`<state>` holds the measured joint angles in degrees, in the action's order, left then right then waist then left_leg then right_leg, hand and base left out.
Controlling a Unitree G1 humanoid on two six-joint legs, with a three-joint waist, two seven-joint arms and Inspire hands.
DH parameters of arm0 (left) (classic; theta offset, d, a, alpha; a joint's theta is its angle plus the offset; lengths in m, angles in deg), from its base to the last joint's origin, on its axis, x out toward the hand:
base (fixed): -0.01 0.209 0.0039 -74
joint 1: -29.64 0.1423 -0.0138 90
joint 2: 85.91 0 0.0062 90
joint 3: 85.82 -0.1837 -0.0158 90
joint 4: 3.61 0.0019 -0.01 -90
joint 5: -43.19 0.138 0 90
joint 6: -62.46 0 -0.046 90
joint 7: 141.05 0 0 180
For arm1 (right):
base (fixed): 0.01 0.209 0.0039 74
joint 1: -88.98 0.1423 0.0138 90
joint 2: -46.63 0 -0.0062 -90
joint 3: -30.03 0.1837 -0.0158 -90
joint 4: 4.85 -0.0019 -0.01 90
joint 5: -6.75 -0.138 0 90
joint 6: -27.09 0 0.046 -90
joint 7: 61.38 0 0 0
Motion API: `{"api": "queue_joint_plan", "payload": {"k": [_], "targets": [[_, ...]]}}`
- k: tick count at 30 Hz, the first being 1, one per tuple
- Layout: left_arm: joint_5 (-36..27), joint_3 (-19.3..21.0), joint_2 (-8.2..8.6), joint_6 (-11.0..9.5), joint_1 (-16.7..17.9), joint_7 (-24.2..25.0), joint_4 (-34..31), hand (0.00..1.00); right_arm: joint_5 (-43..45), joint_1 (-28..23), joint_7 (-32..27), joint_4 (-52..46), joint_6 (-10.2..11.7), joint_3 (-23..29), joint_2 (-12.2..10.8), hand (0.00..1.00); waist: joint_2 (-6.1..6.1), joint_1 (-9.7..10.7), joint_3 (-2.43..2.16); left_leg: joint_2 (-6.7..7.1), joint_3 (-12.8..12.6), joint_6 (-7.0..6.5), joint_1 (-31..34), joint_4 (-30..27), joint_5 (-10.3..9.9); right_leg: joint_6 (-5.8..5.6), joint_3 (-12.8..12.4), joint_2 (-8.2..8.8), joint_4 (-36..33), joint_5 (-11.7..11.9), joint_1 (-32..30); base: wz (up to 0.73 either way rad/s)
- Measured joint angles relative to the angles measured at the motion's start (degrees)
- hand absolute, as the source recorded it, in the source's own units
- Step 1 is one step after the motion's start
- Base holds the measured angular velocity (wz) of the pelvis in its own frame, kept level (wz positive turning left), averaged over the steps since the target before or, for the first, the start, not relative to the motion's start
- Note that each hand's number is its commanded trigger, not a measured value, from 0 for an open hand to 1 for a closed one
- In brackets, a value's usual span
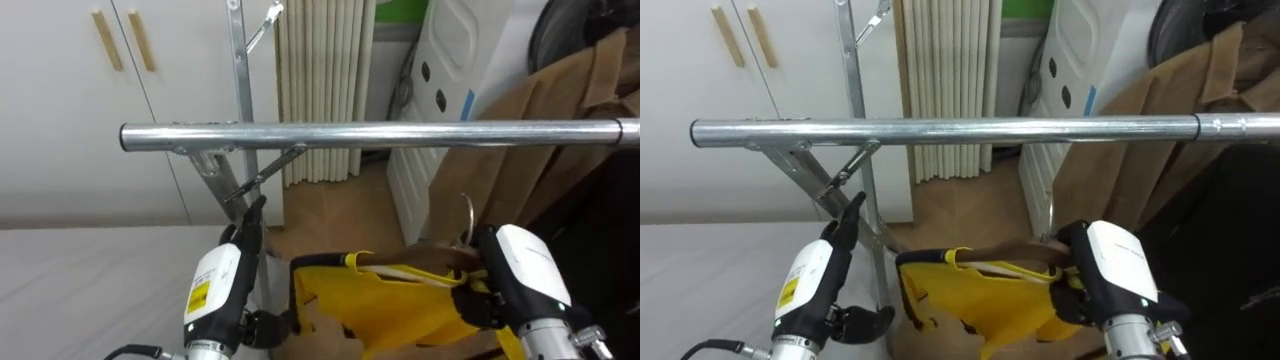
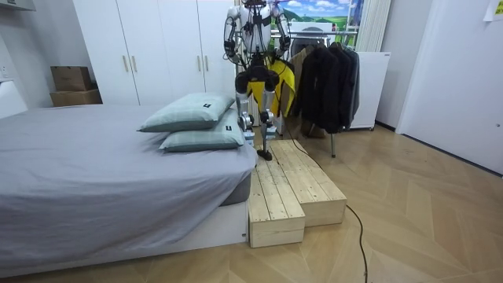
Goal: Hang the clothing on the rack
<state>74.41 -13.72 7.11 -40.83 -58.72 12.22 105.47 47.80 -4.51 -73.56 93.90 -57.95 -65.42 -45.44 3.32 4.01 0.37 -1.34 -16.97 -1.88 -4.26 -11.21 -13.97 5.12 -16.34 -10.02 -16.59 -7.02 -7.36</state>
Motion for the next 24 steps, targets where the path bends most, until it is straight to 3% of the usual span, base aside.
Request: {"api": "queue_joint_plan", "payload": {"k": [13, 24], "targets": [[0.5, 0.0, -0.70, -0.1, 0.4, 1.2, 0.0, 0.00, 2.3, 0.5, 1.3, -1.1, 0.2, 0.0, 2.0, 1.00, 0.30, -1.6, 0.16, -0.14, 0.0, 0.01, -0.4, 0.1, 0.0, 0.18, 0.3, 0.01, 0.8, 0.1, 0.8, 0.00], [1.0, 0.3, -0.82, -1.1, 0.4, 2.3, 0.0, 0.00, 5.5, 5.5, 2.4, -4.7, 1.6, 0.0, 2.1, 1.00, 0.22, -1.7, 0.39, -0.29, 0.2, 0.09, -0.5, 0.4, 0.1, 0.46, 0.6, 0.02, 1.7, 0.3, 1.2, 0.01]]}}
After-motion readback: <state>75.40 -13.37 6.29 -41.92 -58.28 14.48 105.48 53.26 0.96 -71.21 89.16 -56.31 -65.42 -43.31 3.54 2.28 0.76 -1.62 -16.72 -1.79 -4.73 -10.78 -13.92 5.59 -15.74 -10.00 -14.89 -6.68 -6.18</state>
